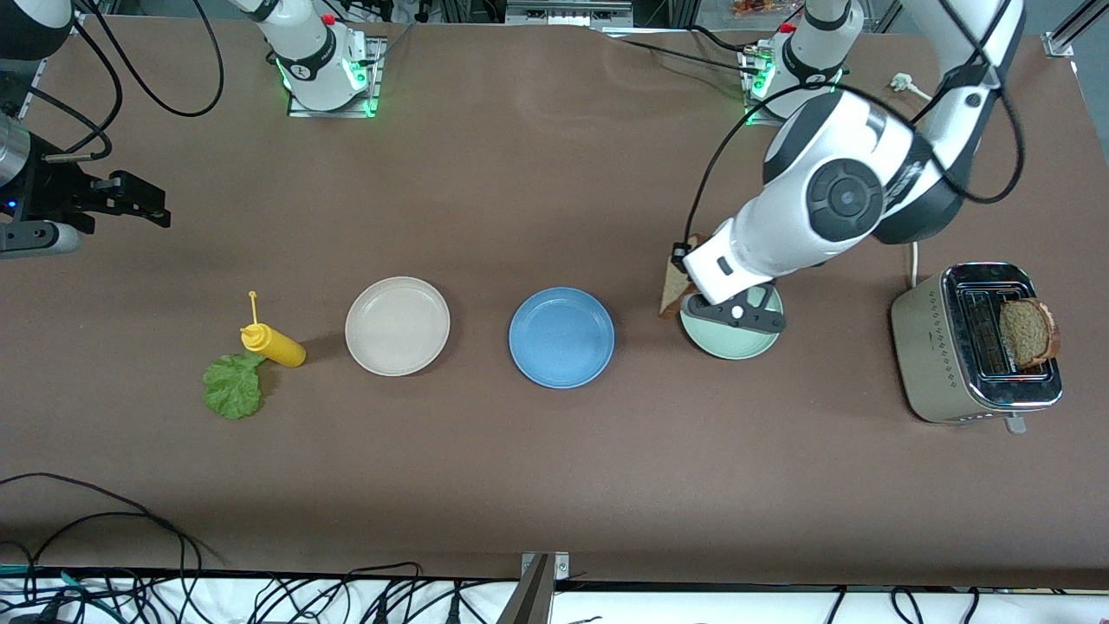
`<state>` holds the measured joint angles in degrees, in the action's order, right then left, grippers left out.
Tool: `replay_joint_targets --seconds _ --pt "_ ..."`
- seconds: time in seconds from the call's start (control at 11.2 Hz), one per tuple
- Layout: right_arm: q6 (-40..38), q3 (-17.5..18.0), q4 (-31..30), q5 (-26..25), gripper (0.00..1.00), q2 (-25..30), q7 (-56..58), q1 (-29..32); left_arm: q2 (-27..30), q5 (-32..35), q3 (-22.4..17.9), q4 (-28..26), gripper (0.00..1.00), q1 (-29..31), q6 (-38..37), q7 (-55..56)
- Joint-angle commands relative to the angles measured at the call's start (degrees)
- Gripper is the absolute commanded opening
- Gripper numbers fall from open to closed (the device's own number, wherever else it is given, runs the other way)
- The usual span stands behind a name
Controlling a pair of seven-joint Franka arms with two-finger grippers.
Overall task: Make sandwich in blue plate with both arms
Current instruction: 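Carry the bread slice with the left gripper over the blue plate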
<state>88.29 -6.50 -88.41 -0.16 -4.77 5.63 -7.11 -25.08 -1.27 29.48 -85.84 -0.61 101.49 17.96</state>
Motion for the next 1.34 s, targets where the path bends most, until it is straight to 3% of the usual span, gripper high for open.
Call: replay_joint_targets --seconds 0.0,0.54,1.25 --pt "0.2 0.0 0.0 1.0 1.00 0.3 0.8 0.0 -6.5 -0.8 3.4 2.1 0.00 -0.4 5.3 0.2" --pt "0.0 -0.1 0.0 1.1 1.00 0.3 0.9 0.1 -15.1 -0.8 7.8 4.3 0.00 -2.1 15.4 7.7" --pt "0.1 -0.1 -0.1 1.1 1.00 0.2 0.9 0.1 -23.0 -0.8 9.8 5.0 0.00 -4.6 30.5 15.7"
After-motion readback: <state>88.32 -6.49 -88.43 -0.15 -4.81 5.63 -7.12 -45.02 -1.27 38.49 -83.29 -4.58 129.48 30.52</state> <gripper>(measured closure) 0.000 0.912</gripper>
